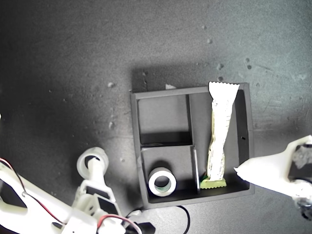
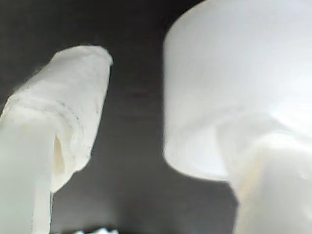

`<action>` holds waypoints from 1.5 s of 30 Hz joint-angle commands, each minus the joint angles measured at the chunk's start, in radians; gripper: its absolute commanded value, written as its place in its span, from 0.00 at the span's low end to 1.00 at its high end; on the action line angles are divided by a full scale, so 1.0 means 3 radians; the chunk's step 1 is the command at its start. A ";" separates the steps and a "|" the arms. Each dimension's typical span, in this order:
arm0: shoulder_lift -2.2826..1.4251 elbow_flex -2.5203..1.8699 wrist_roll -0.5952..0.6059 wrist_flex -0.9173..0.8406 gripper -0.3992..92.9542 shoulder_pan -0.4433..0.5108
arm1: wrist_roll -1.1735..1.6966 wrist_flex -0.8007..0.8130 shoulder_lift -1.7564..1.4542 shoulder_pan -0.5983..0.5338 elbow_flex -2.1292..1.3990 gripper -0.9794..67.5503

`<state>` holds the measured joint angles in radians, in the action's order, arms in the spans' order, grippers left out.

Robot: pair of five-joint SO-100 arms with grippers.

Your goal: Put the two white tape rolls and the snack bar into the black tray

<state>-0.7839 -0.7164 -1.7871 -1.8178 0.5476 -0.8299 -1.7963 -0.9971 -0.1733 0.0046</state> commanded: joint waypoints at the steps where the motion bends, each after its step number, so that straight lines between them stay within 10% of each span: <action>1: -0.0107 -0.0092 -0.0138 -0.0031 0.03 -0.0097 | -0.0020 -0.0015 -0.0133 -0.0051 0.0041 0.01; 23: -0.2628 -0.0895 0.0542 -0.0031 0.00 -0.0445 | -0.0547 -0.0020 -0.0368 0.0174 0.0481 0.01; 45: -0.3549 -0.1007 0.2178 0.0547 0.00 -0.1340 | -0.2408 0.0450 -0.4597 -0.0005 -0.5548 0.00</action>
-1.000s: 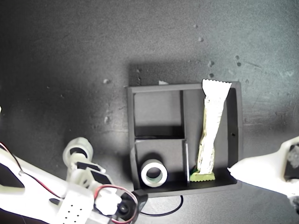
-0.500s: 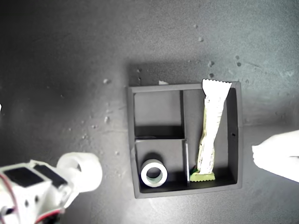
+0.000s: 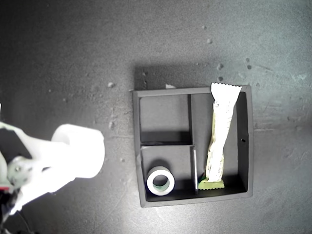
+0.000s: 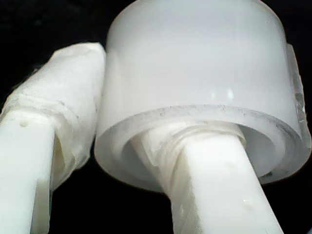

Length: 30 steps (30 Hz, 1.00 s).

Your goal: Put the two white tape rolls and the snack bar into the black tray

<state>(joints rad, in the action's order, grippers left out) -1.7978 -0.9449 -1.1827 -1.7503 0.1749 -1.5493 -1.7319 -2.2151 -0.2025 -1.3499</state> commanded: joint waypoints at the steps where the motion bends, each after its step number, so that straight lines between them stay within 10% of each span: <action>1: -0.0199 -0.0419 0.0210 0.0496 0.00 -0.0133 | 0.0005 0.0368 -0.0859 0.0153 -0.1457 0.00; 11: -0.0383 -0.1897 0.0491 0.2066 0.00 -0.0276 | 0.0286 0.1263 -0.3569 0.0373 -0.4423 0.00; 30: 0.1110 -0.1718 0.0603 0.3099 0.00 -0.0266 | 0.0660 0.2199 -0.3774 0.0547 -0.5916 0.01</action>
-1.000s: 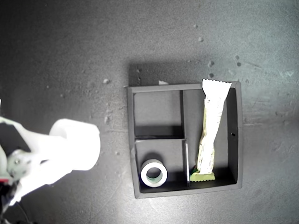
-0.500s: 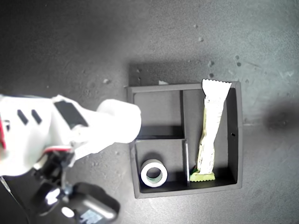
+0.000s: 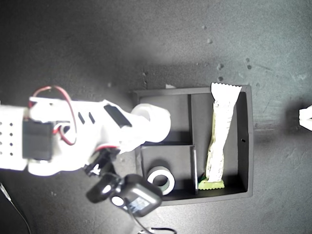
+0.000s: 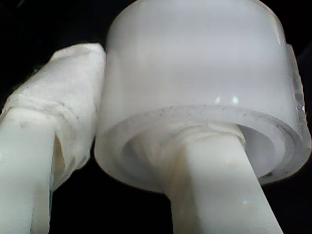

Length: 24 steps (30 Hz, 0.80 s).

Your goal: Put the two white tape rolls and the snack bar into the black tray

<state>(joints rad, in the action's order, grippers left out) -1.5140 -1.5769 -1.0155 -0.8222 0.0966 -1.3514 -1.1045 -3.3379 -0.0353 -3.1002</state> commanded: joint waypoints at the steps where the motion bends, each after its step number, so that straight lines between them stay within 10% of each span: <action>1: 0.0291 0.0511 0.0056 -0.0036 0.00 -0.0010 | 0.0000 0.0087 -0.0031 -0.0031 -0.0082 0.01; 7: 0.1232 0.1754 0.0087 -0.0685 0.00 -0.0010 | -0.0066 -0.0031 -0.0031 -0.0112 -0.0082 0.01; 13: 0.3518 0.5870 -0.0128 -0.3007 0.00 -0.0015 | -0.0061 -0.0026 -0.0031 -0.0164 -0.0082 0.01; 24: 0.3211 0.5190 -0.0414 -0.3370 0.16 -0.0066 | 0.0010 0.0046 -0.0031 -0.0133 -0.0082 0.01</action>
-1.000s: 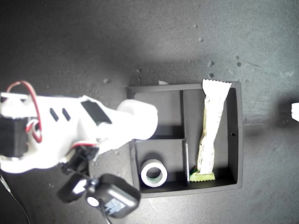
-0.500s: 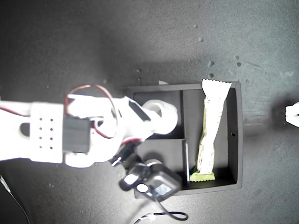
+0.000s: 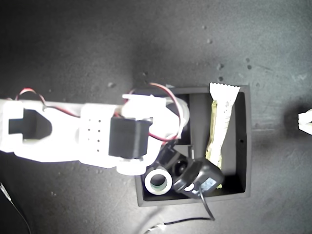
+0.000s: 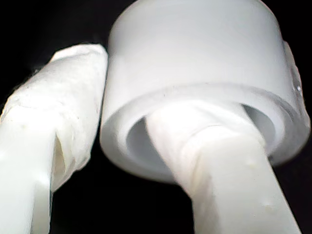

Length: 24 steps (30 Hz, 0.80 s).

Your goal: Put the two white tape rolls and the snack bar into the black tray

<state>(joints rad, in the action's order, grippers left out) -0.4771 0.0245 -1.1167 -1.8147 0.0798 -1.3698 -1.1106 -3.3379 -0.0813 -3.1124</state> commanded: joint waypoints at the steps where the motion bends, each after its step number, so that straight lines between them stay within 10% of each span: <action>1: -0.0276 -0.0210 -0.0082 -0.0061 0.18 -0.0005 | 0.0072 0.0066 -0.0031 0.0020 -0.0041 0.01; 15: -0.1974 -0.1145 0.0102 -0.0066 0.20 -0.0005 | 0.0097 0.0056 -0.0031 0.0020 -0.0041 0.01; 24: -0.4551 -0.3134 0.0097 -0.0061 0.02 -0.0286 | -0.0261 -0.0557 -0.0031 0.0297 -0.0041 0.01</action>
<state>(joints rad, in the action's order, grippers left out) -1.5248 -0.7133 -1.0723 -1.8178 0.0307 -1.4097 -1.2180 -3.3395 -0.0245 -3.1124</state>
